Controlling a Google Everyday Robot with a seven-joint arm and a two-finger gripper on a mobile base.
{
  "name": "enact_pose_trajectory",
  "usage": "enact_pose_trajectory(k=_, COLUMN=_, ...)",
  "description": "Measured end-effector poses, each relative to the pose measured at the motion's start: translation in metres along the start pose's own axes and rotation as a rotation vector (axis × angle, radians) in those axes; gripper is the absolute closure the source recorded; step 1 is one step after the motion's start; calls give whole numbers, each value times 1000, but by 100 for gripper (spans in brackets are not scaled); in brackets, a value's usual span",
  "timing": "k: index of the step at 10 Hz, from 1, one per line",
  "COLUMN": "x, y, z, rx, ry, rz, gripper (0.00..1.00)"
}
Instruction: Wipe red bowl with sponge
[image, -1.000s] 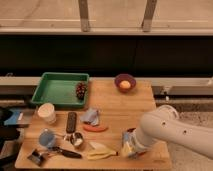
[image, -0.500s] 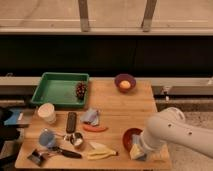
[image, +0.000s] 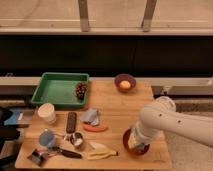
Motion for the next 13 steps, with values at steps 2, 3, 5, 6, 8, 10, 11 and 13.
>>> enact_pose_trajectory(k=2, x=-8, y=23, z=-3, rx=-15, ry=-10, rz=-56, gripper=100)
enact_pose_trajectory(k=3, x=-4, y=32, z=-4, rx=-23, ry=-13, rz=-82, gripper=100)
enact_pose_trajectory(k=5, x=14, y=51, z=-4, rx=-42, ry=-9, rz=-122, gripper=100)
enact_pose_trajectory(k=6, x=25, y=53, z=-4, rx=-59, ry=-2, rz=-120, gripper=100)
enact_pose_trajectory(k=8, x=43, y=40, z=-4, rx=-68, ry=7, rz=-82, gripper=100)
enact_pose_trajectory(k=10, x=52, y=15, z=-4, rx=-52, ry=7, rz=-10, gripper=100)
enact_pose_trajectory(k=11, x=48, y=3, z=-3, rx=-46, ry=8, rz=26, gripper=100)
enact_pose_trajectory(k=13, x=32, y=-24, z=1, rx=-36, ry=9, rz=85, gripper=100)
